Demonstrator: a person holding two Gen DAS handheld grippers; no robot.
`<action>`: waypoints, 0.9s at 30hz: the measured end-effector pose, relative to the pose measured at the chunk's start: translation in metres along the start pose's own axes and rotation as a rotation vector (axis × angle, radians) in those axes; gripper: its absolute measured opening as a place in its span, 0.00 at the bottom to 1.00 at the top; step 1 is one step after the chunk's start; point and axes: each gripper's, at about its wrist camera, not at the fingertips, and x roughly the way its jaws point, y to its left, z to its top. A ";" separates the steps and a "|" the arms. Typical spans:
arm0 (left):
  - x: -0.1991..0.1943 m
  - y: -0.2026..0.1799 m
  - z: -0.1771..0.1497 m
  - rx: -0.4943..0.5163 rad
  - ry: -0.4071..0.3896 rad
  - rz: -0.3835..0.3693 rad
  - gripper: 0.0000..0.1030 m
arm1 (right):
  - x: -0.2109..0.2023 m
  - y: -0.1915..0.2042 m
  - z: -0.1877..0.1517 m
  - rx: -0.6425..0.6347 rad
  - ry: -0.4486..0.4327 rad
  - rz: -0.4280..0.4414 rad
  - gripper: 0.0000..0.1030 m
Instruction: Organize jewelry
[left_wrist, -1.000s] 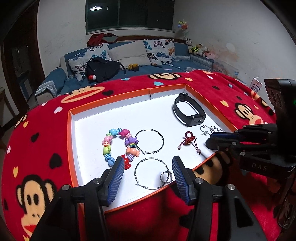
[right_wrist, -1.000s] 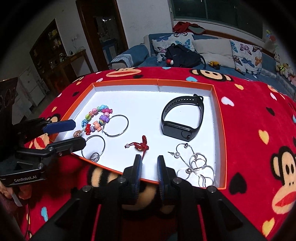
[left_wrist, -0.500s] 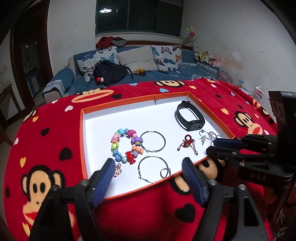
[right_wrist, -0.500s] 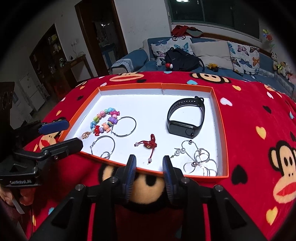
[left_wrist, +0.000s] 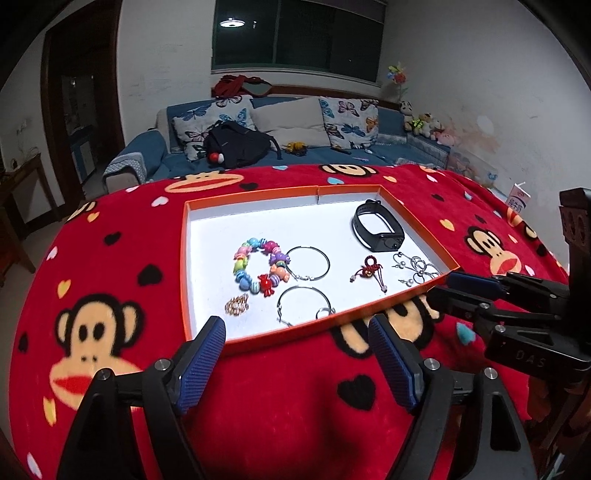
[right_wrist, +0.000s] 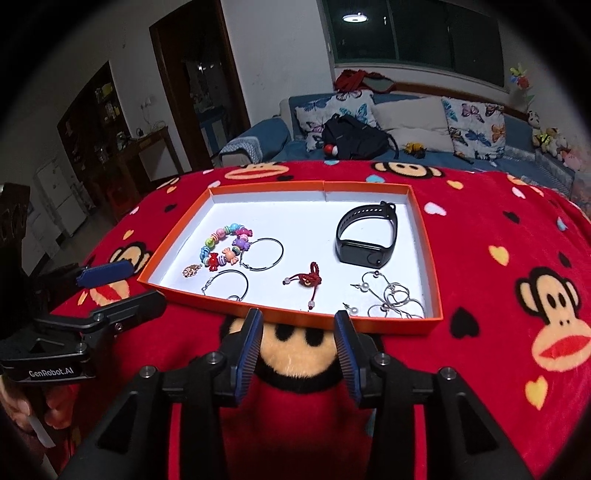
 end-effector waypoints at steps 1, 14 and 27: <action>-0.002 0.000 -0.002 -0.007 -0.003 0.003 0.84 | -0.003 0.001 -0.002 0.004 -0.007 -0.001 0.43; -0.020 0.016 -0.036 -0.132 -0.011 0.055 0.84 | -0.018 0.005 -0.030 0.006 -0.068 -0.072 0.45; -0.025 0.007 -0.056 -0.121 -0.049 0.131 0.84 | -0.025 0.005 -0.051 0.006 -0.101 -0.123 0.46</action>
